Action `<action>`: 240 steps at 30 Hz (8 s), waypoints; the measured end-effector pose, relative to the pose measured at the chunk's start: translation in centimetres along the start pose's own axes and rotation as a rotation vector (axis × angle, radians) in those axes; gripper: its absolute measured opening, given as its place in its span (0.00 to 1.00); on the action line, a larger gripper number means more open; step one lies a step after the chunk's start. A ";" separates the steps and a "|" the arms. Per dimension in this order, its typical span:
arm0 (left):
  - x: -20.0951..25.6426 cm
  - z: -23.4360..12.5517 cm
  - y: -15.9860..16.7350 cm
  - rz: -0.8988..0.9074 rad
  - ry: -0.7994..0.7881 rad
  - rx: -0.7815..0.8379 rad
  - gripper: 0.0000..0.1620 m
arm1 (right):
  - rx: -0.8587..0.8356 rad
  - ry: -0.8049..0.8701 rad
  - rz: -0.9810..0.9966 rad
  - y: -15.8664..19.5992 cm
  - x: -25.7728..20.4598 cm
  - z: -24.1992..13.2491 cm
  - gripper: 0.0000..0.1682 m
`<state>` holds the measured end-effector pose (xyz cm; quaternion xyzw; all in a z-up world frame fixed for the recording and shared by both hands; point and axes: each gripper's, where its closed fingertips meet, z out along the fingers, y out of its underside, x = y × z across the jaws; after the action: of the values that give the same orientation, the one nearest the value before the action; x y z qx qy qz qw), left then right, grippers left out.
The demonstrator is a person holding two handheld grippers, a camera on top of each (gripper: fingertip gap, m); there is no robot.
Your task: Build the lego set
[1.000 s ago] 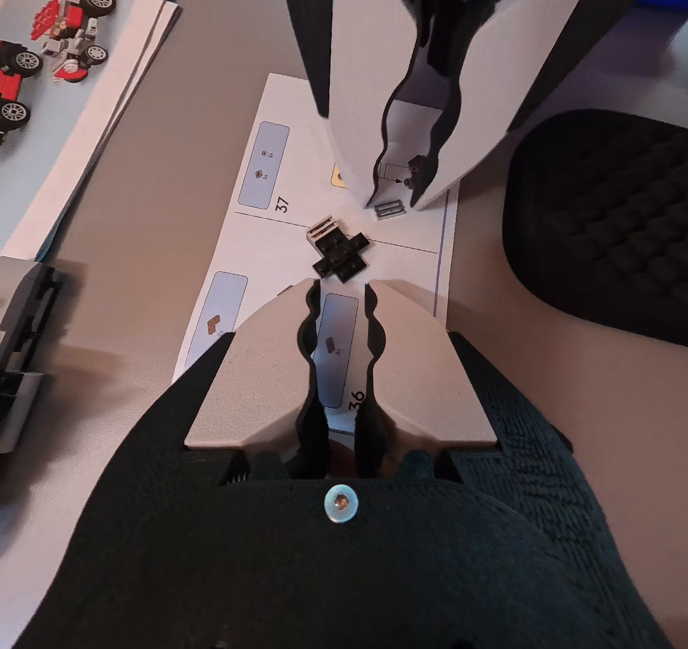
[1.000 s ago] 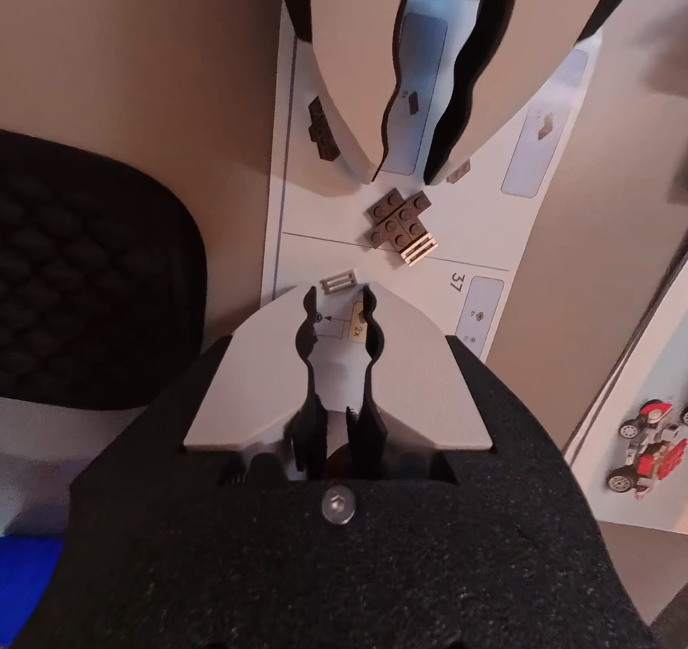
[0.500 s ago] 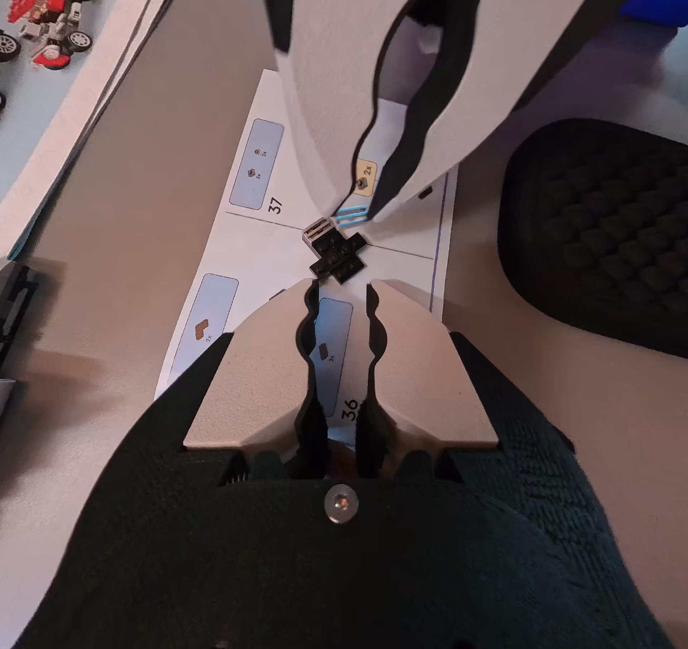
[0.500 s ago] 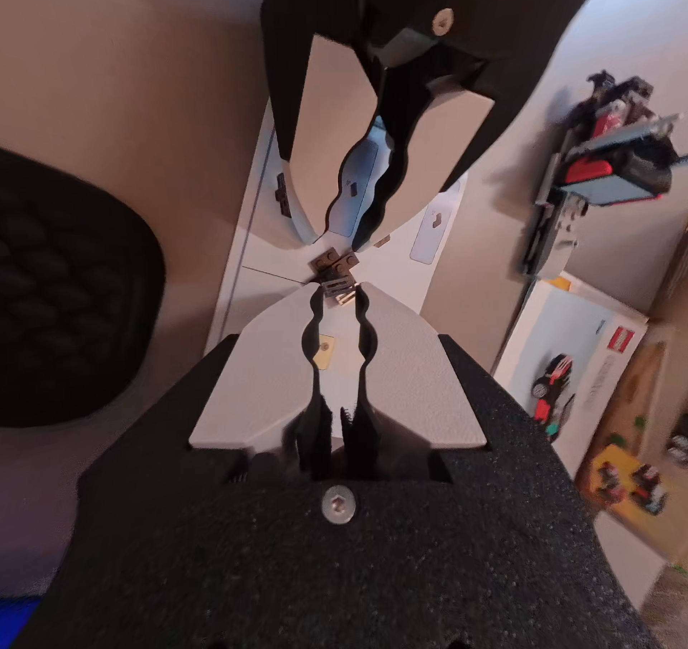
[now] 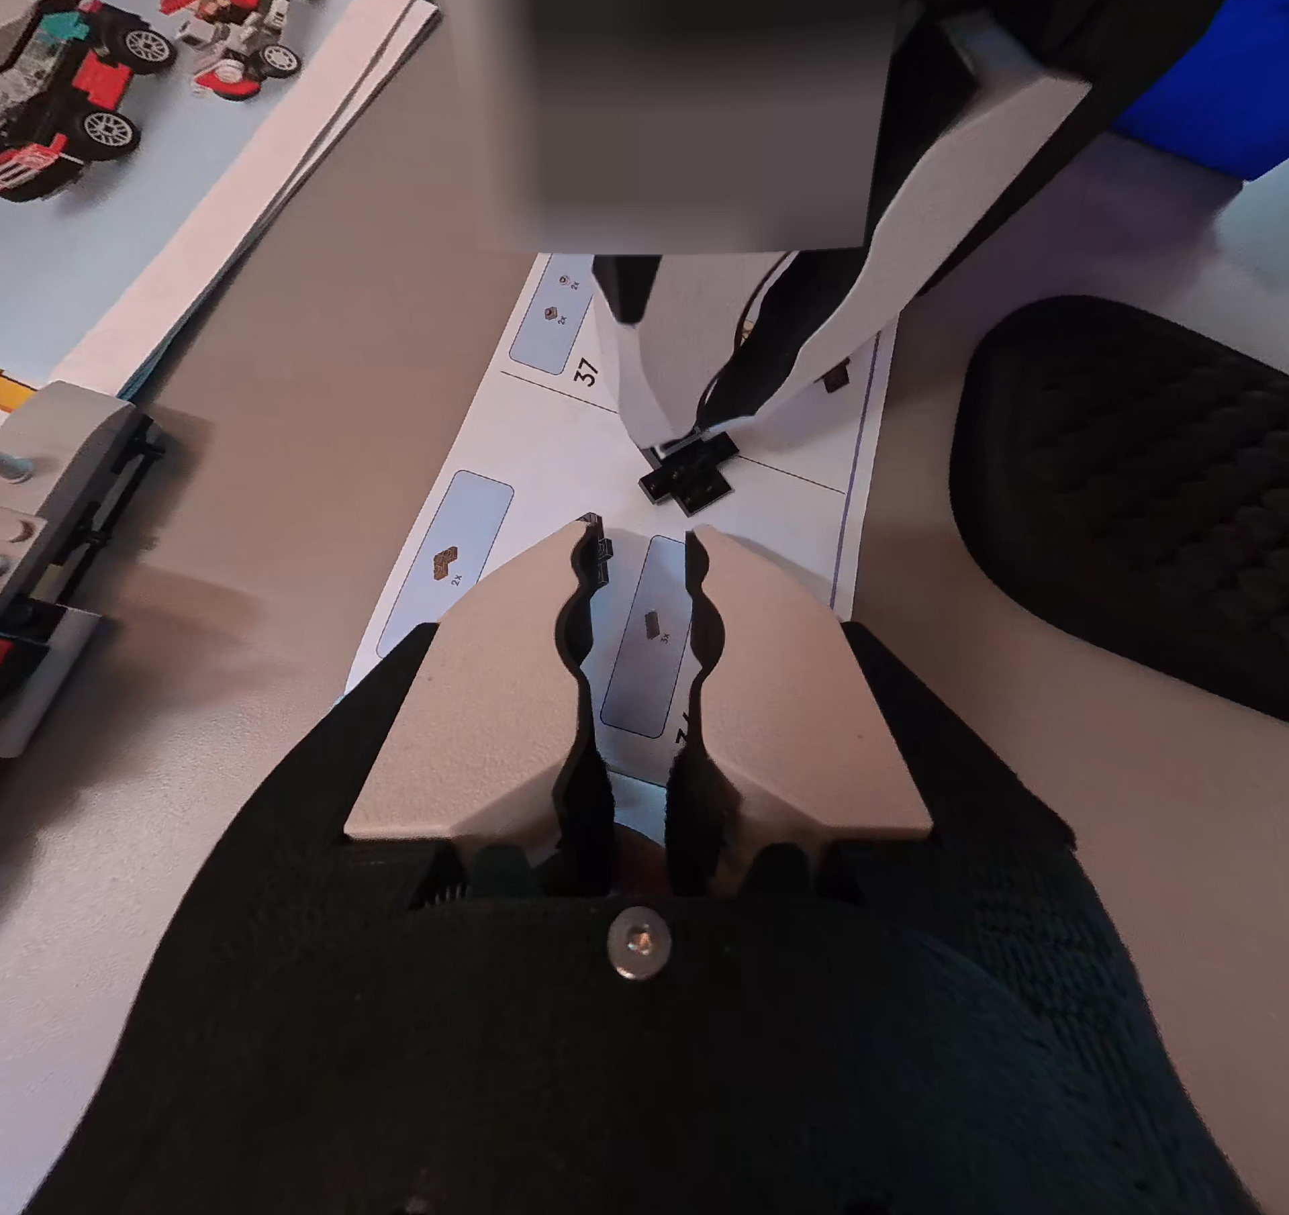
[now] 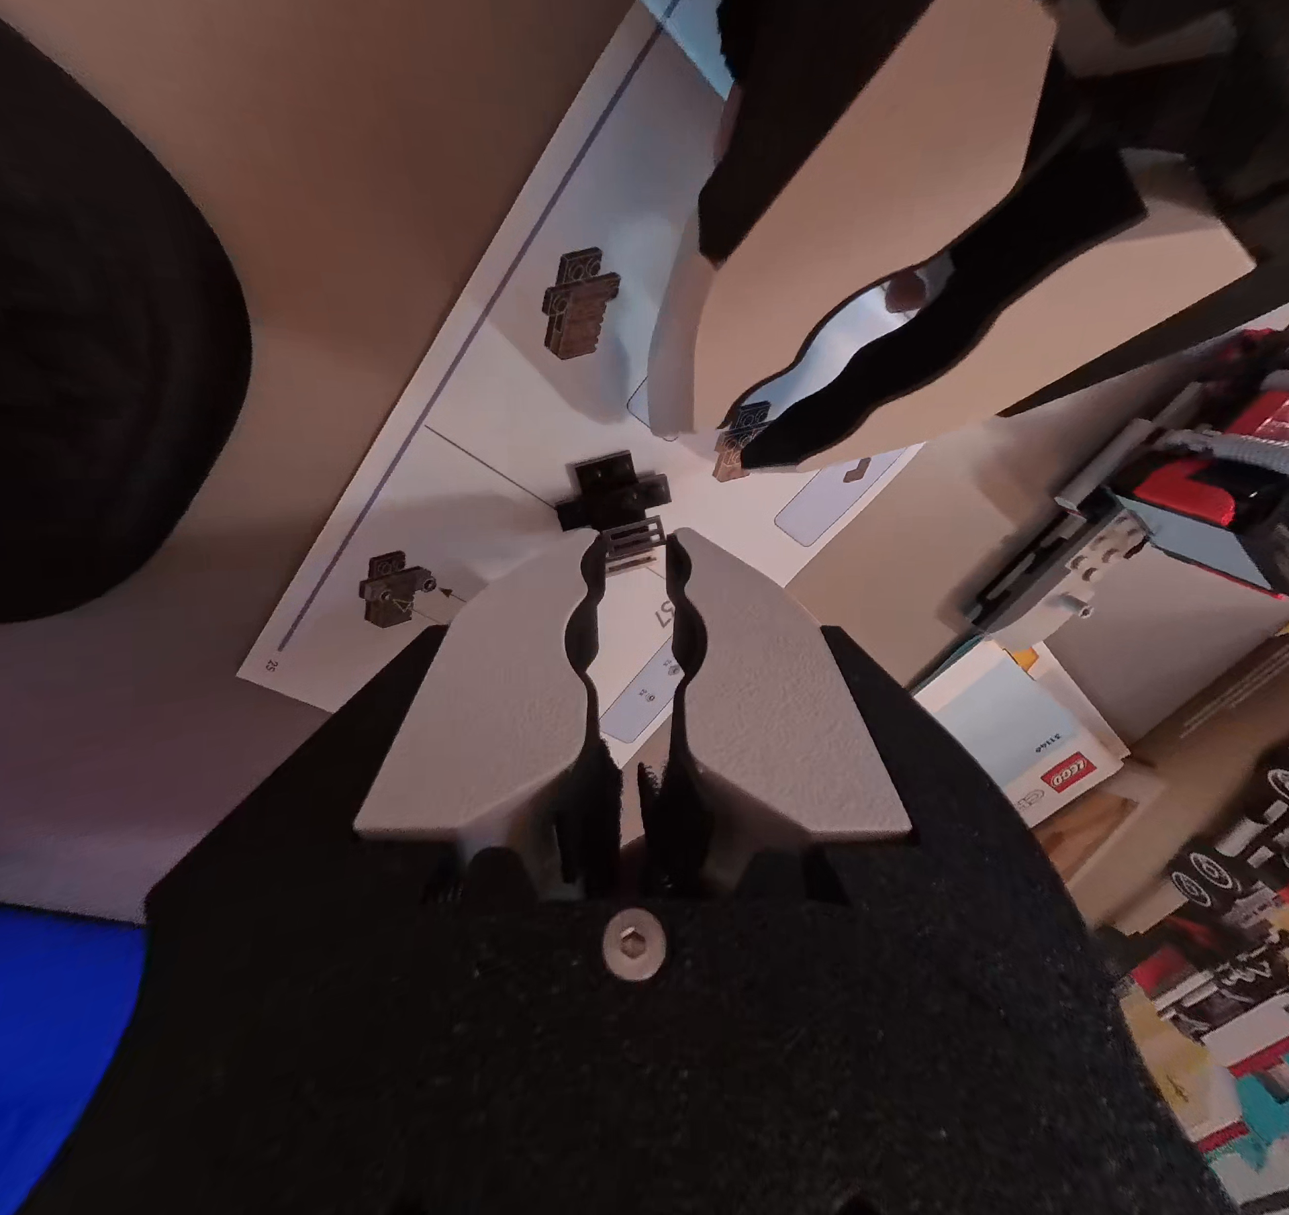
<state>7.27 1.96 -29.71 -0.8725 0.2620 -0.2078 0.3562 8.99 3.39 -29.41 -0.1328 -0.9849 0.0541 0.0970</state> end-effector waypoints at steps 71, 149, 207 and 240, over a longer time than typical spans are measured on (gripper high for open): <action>1.1 2.0 -0.8 0.106 0.021 0.005 0.14 | 0.410 0.418 1.101 0.5 0.2 0.2 0.00; -0.2 -6.3 -5.5 0.046 -0.224 0.317 0.22 | -0.114 0.033 1.678 16.6 -37.0 -10.3 0.05; 15.3 -15.2 -14.5 -0.649 1.269 0.752 0.04 | 1.578 0.691 0.512 -10.8 -3.5 -23.0 0.05; 3.2 -3.1 -0.4 0.082 0.040 0.047 0.21 | 0.439 0.542 1.091 -0.5 -2.1 -1.3 0.05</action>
<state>8.21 -1.30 -26.80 -0.8481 0.2997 -0.2165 0.3796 11.11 2.41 -28.39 -0.6004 -0.6823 0.2604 0.3258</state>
